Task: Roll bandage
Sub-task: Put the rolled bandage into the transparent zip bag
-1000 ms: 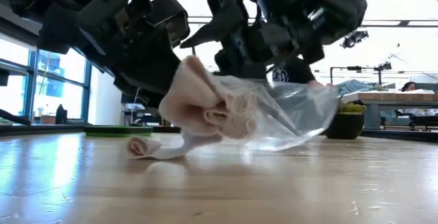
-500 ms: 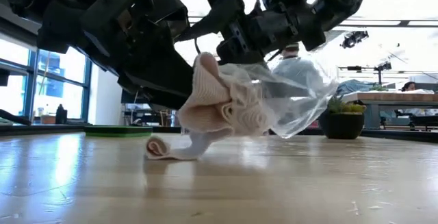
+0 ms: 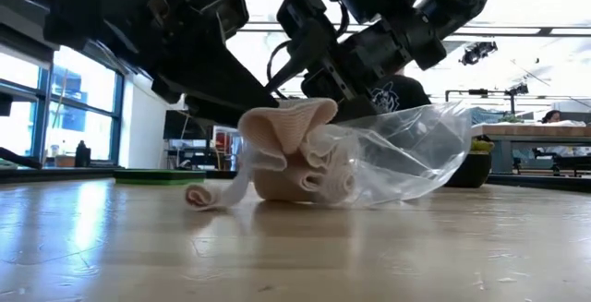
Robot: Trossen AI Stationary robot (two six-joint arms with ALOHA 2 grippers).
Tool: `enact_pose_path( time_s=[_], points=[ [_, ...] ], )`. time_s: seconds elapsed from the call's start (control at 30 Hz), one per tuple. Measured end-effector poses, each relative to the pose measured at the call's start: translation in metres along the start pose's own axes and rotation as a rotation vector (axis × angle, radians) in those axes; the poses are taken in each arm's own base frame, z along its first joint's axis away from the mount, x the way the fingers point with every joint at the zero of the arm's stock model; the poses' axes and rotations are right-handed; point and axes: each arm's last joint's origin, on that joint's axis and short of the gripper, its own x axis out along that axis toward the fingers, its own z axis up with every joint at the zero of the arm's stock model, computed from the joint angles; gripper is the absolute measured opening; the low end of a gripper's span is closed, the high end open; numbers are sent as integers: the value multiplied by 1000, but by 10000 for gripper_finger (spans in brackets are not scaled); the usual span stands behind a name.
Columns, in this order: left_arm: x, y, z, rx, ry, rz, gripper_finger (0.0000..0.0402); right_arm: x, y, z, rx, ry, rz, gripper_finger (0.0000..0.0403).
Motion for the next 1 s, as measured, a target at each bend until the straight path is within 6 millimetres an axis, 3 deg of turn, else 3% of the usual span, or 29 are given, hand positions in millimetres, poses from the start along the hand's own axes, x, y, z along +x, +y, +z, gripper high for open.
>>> enact_pose_path(
  time_s=[0.3, 0.77, 0.83, 0.97, 1.0],
  points=[
    [3, 1, -2, 19, -5, 24, 188, 0, -2, 1, 96, -39, -23, 192],
    [12, 7, -7, -13, -15, 41, 188, -4, -29, 1, 372, -250, -274, 187],
    [12, 8, -5, -18, -36, 47, 188, -6, -34, 0, 379, -259, -332, 160],
    [12, 10, 0, -37, -86, 69, 188, -8, -43, -3, 413, -344, -420, 34],
    [12, 10, 1, -45, -95, 67, 188, -6, -45, -3, 404, -353, -424, 18]
  ],
)
